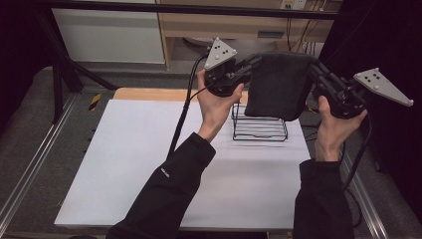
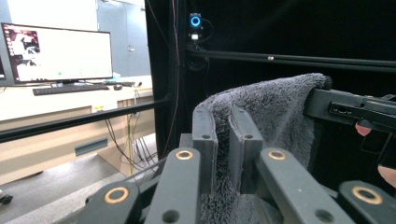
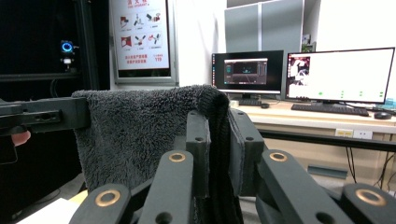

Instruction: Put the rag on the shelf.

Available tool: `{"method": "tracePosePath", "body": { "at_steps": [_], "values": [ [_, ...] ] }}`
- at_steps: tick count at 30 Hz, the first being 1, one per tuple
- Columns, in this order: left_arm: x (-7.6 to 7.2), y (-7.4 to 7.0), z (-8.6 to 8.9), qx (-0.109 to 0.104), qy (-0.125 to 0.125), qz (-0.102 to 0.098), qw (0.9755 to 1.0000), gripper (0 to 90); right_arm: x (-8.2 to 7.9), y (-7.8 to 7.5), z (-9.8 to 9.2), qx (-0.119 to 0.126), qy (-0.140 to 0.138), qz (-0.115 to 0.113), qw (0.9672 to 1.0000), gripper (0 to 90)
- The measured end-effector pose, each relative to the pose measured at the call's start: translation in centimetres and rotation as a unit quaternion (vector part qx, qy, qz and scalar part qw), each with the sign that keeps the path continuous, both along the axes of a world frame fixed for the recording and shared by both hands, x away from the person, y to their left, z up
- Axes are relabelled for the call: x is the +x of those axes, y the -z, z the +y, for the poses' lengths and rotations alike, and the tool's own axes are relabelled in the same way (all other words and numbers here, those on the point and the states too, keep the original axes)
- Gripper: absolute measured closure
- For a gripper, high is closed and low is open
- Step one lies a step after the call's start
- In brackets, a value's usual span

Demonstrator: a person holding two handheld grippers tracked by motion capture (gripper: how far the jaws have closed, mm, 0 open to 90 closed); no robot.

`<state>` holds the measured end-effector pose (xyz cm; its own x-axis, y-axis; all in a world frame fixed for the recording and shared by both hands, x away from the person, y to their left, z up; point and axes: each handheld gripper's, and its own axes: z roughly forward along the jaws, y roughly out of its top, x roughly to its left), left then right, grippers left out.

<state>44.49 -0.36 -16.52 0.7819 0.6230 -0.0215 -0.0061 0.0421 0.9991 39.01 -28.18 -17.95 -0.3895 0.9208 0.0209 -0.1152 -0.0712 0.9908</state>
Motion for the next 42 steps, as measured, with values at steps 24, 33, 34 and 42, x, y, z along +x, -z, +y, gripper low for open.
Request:
{"method": "tracePosePath", "body": {
  "at_steps": [24,33,34,42],
  "values": [
    [2.8,-4.1,-0.2,-0.018,-0.026,-0.014,0.9994,82.0,3.9,-4.4,0.5,0.001,0.01,-0.025,0.9996,80.4],
    [3.7,-5.0,-0.5,-0.027,-0.035,-0.016,0.9989,82.0,5.2,-5.6,0.3,0.001,0.015,-0.026,0.9995,80.4],
    [3.9,-5.1,-0.5,-0.028,-0.035,-0.012,0.999,82.0,5.4,-5.8,0.4,0.001,0.014,-0.027,0.9995,80.4],
    [5.1,-5.2,-0.8,-0.02,-0.044,-0.017,0.9987,82.0,6.9,-5.9,0.3,0.004,0.017,-0.024,0.9996,80.4]
  ]
}}
